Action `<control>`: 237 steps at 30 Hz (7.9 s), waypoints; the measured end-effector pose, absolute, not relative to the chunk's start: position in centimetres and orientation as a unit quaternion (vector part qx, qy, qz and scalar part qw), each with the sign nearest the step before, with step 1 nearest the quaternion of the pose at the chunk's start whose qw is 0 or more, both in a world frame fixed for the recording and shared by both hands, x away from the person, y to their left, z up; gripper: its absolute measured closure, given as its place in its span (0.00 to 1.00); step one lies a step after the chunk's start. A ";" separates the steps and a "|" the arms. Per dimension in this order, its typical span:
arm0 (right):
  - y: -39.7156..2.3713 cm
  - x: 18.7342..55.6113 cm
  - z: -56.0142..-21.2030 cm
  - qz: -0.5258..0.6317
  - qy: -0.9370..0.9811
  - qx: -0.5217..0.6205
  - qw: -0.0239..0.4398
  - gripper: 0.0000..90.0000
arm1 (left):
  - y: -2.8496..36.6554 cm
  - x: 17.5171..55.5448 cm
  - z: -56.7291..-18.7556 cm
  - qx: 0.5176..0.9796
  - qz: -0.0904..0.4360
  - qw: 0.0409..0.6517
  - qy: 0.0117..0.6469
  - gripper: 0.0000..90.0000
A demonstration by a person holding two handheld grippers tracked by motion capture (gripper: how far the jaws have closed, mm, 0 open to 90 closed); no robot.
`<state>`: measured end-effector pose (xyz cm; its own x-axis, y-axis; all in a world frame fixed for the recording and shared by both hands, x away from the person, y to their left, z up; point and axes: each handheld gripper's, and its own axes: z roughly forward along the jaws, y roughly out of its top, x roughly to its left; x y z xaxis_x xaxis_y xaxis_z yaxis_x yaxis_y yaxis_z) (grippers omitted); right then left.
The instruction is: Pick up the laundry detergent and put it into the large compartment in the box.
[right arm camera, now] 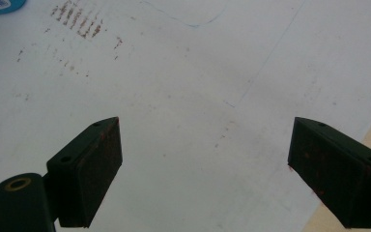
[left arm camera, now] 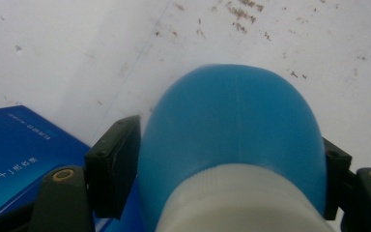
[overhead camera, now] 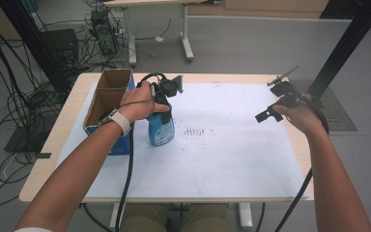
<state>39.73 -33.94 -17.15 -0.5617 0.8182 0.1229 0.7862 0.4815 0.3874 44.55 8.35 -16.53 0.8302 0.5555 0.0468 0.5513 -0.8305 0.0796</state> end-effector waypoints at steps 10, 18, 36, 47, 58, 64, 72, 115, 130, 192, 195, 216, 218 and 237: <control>-34.1 39.6 -17.2 0.203 0.859 0.467 0.040 0.13 | 9.0 45.2 -16.5 0.956 0.012 0.041 0.290 0.43; -34.1 39.5 -17.1 0.202 0.859 0.468 0.041 0.13 | 9.1 45.1 -16.5 0.956 0.011 0.045 0.291 0.43; -34.0 39.6 -17.0 0.200 0.860 0.469 0.040 0.13 | 9.5 45.1 -16.6 0.956 0.010 0.052 0.287 0.43; -33.8 39.7 -17.0 0.198 0.860 0.469 0.039 0.13 | 9.6 45.0 -16.6 0.956 0.011 0.055 0.288 0.44; -33.7 39.7 -16.9 0.197 0.860 0.469 0.040 0.13 | 9.9 44.9 -16.7 0.956 0.011 0.060 0.287 0.44; -33.5 39.8 -16.8 0.196 0.861 0.468 0.040 0.13 | 10.1 44.9 -16.7 0.955 0.010 0.064 0.288 0.44; -33.3 39.9 -16.8 0.195 0.862 0.466 0.040 0.13 | 10.5 44.8 -16.8 0.955 0.008 0.071 0.290 0.44; -33.3 39.8 -16.5 0.198 0.860 0.467 0.043 0.13 | 10.4 44.5 -16.8 0.955 0.012 0.070 0.288 0.44; -33.4 39.7 -16.6 0.197 0.860 0.468 0.043 0.13 | 10.5 44.5 -16.9 0.955 0.013 0.073 0.286 0.44; -33.2 39.1 -16.4 0.198 0.862 0.464 0.045 0.13 | 11.7 42.0 -10.0 0.915 0.048 0.081 0.392 0.44; -33.1 39.1 -16.5 0.198 0.862 0.464 0.045 0.13 | 11.5 41.8 -9.2 0.912 0.050 0.080 0.400 0.44; -32.6 39.0 -16.1 0.211 0.867 0.449 0.046 0.13 | 11.1 40.8 -5.0 0.876 0.066 0.078 0.472 0.44; -32.6 39.0 -16.0 0.212 0.868 0.448 0.046 0.13 | 11.2 40.7 -4.6 0.871 0.065 0.078 0.480 0.44; -32.9 38.7 -15.6 0.208 0.869 0.447 0.050 0.13 | 12.3 39.9 1.0 0.834 0.074 0.097 0.538 0.44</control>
